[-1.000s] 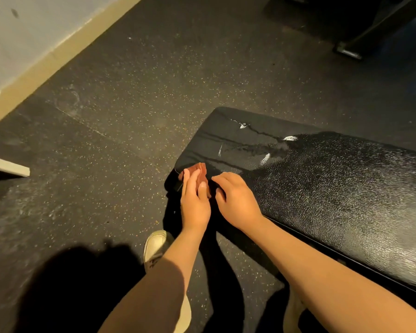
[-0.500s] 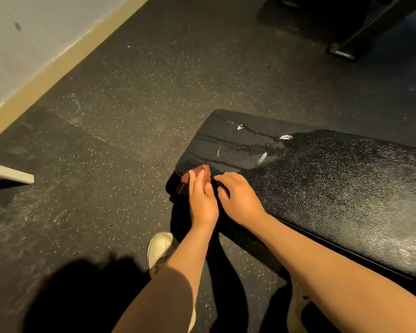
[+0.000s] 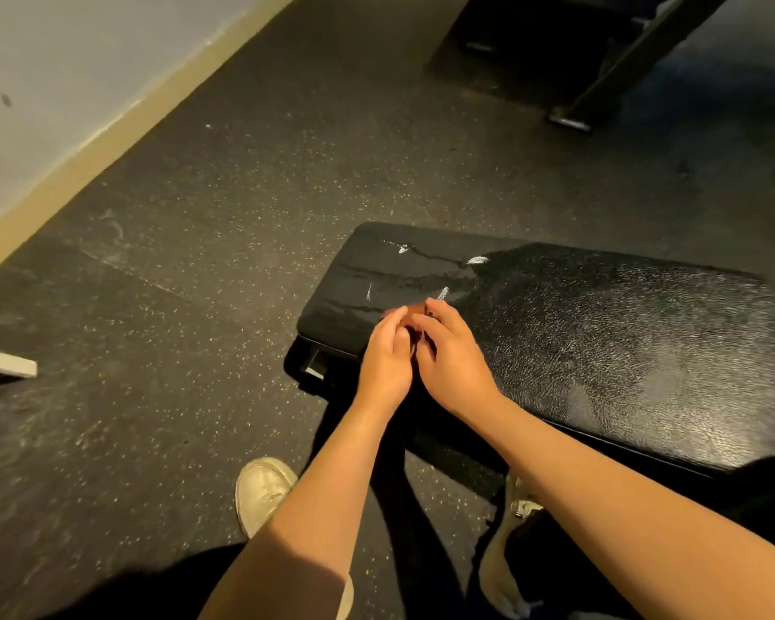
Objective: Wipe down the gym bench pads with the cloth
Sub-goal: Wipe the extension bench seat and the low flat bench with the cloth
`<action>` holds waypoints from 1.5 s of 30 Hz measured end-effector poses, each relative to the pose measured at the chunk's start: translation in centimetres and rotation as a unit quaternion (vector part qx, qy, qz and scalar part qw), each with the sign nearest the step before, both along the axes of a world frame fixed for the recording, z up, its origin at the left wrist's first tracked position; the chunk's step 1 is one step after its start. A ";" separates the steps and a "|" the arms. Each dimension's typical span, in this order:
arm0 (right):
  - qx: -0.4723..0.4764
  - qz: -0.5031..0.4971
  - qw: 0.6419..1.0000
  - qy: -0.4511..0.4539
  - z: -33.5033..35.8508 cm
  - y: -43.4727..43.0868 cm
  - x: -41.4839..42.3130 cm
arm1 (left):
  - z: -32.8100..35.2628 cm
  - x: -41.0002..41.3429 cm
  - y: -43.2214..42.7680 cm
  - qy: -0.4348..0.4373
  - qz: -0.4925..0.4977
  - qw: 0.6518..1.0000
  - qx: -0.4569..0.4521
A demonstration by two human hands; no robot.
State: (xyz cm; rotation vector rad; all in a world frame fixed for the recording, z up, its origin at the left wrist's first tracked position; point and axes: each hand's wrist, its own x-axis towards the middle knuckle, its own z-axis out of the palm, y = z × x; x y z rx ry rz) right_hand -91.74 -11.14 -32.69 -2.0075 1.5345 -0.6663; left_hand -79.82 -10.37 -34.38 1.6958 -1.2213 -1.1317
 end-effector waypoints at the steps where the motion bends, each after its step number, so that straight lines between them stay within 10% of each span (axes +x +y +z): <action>1: 0.004 0.029 1.000 0.003 -0.1 -0.1 -0.1 | -0.2 0.1 -0.1 0.014 0.014 1.000 0.000; 6: -0.006 0.165 0.976 0.139 -2.2 -0.3 0.1 | -1.1 1.3 -1.0 -0.025 0.074 0.997 0.017; 11: -0.070 0.086 0.978 0.179 -2.0 -4.3 -1.0 | -3.1 1.5 -1.3 -0.071 0.058 0.995 0.041; 45: -0.074 0.106 0.983 0.133 -3.6 -5.5 -0.5 | -3.0 1.0 -2.1 -0.110 0.061 0.990 0.066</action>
